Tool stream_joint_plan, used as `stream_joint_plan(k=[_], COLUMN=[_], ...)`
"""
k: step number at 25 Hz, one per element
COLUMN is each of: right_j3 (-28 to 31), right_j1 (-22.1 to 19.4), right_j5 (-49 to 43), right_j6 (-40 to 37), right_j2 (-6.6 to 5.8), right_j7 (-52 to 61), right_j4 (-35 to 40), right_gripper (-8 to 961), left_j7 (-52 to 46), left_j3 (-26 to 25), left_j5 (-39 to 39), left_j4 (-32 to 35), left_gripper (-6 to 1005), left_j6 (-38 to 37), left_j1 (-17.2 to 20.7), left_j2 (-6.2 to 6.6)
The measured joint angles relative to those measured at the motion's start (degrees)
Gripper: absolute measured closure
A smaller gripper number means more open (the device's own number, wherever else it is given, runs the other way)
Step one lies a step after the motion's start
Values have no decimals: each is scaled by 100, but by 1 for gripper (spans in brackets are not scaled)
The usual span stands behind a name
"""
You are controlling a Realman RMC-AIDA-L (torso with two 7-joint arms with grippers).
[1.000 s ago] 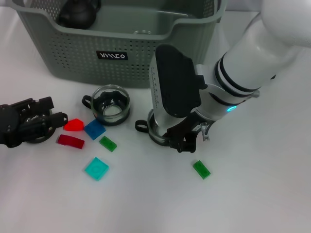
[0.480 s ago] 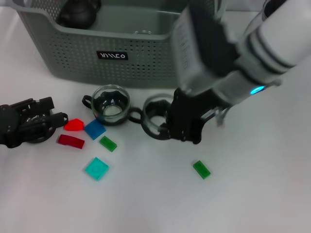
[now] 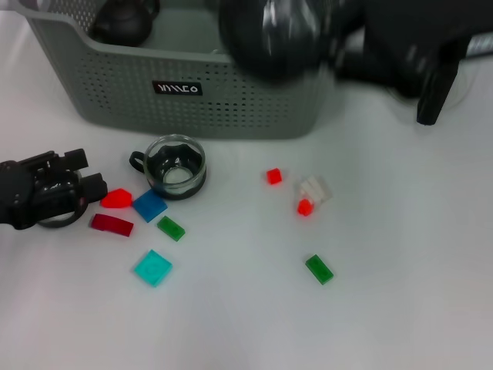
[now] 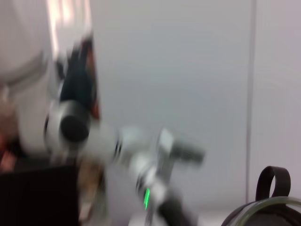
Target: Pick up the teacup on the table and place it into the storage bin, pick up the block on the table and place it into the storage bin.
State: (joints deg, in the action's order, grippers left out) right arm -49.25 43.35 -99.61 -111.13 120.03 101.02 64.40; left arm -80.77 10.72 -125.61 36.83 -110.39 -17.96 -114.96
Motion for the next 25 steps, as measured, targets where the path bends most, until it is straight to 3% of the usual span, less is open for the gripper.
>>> stream_joint_plan(k=[4, 7, 8, 9, 10, 12, 13, 17, 22, 25], right_j3=[107, -156, -493, -646, -646, -1036, -1036, -1270, -1362, -1730], right_j1=[-80, -52, 89, 186, 186, 675, 675, 1726, 2822, 3174], right_j5=[1020, 1509, 1427, 1305, 1305, 424, 424, -1296, -3360, -3900], right_j6=[589, 1578, 2457, 2863, 2863, 4042, 4042, 4757, 5260, 5709], right_j2=[27, 31, -4, -26, -26, -104, -104, -160, 6, 40], right_j7=[-71, 43, 306, 458, 458, 1194, 1194, 2268, 3115, 3434], right_j4=[-257, -364, -377, -369, -369, -369, -369, -785, -1810, -2468], right_gripper=[898, 898, 898, 898, 898, 898, 898, 898, 897, 897], left_j7=[0, -6, -10, -14, -17, -25, -29, -32, -21, -20], left_j3=[0, 0, 0, 0, -1, -28, -47, -172, -218, -219], left_j5=[2, 2, 2, 2, 2, 2, 2, 2, -7, -35], left_j4=[-24, -72, -78, -79, -79, -79, -80, -87, -174, -218], left_gripper=[221, 221, 221, 221, 221, 221, 221, 221, 221, 221], left_j6=[15, 53, 62, 69, 70, 72, 71, 72, 156, 231], left_j1=[-50, -72, -74, -72, -69, -50, -44, -12, -9, -14], left_j2=[0, 0, 0, 0, 0, 0, 0, 0, -2, -9])
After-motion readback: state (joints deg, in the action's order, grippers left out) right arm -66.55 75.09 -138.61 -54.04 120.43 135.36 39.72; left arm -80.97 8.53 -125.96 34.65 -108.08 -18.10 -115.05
